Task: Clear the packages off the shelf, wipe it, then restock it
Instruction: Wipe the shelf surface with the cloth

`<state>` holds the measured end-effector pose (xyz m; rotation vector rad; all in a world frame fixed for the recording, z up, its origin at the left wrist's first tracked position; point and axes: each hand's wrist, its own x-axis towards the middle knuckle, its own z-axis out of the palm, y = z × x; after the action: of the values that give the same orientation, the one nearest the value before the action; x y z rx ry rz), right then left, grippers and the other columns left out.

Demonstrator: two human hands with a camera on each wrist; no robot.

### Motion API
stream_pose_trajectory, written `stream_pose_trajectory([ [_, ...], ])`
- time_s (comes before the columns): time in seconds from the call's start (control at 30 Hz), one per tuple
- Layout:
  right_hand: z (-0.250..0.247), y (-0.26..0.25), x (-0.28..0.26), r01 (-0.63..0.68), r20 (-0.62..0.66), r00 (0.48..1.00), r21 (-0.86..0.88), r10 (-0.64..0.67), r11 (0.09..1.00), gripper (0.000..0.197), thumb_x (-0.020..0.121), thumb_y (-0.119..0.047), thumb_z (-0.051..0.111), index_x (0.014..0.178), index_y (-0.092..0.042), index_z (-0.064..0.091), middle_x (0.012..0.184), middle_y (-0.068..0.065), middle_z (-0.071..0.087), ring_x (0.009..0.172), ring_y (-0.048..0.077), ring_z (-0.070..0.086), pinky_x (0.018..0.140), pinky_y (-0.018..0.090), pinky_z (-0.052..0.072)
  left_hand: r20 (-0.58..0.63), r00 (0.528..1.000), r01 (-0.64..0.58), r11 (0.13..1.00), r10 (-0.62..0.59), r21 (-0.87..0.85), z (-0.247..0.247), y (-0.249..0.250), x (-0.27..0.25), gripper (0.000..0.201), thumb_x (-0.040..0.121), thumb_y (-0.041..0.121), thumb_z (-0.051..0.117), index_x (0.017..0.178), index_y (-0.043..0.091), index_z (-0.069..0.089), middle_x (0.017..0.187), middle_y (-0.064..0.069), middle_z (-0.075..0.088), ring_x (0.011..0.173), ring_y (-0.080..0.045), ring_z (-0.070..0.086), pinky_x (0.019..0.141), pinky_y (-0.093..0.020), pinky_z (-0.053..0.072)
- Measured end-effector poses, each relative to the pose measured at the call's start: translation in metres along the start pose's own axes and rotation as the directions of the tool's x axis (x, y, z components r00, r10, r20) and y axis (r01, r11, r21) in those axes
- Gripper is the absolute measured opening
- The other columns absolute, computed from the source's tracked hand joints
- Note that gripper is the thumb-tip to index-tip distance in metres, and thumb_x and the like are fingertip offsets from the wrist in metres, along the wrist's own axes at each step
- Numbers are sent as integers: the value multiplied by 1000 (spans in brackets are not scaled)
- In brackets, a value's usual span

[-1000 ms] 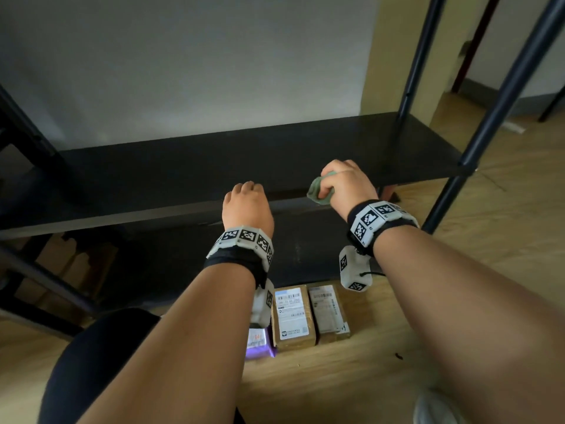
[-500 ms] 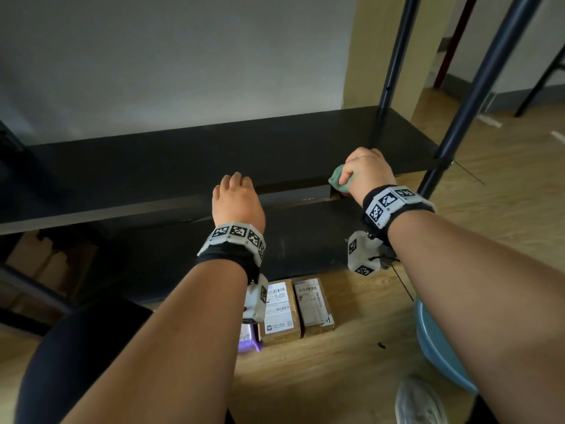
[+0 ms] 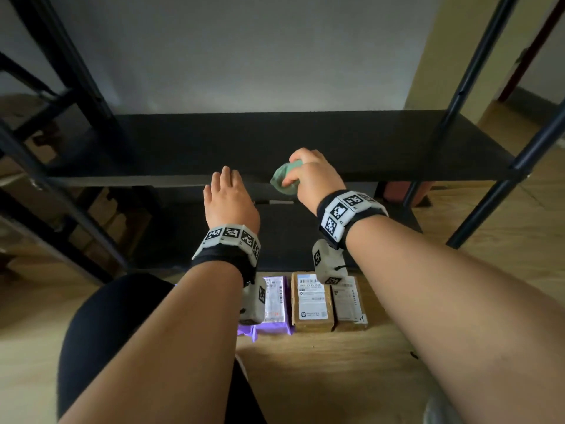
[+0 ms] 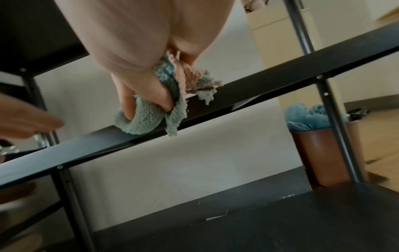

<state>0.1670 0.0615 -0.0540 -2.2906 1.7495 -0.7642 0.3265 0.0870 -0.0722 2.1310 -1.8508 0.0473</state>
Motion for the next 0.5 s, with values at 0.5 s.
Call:
stream_pose_trajectory([
  [0.5, -7, 7, -7, 40, 15, 999, -272, -37, 961, 20, 87, -5, 62, 105, -8, 70, 119, 6, 50, 112, 25, 49, 90, 35, 41, -14, 993, -116, 993, 116, 0, -5, 7, 9, 63, 92, 7, 45, 150, 9, 21, 159, -6, 17, 148, -23, 12, 122, -38, 12],
])
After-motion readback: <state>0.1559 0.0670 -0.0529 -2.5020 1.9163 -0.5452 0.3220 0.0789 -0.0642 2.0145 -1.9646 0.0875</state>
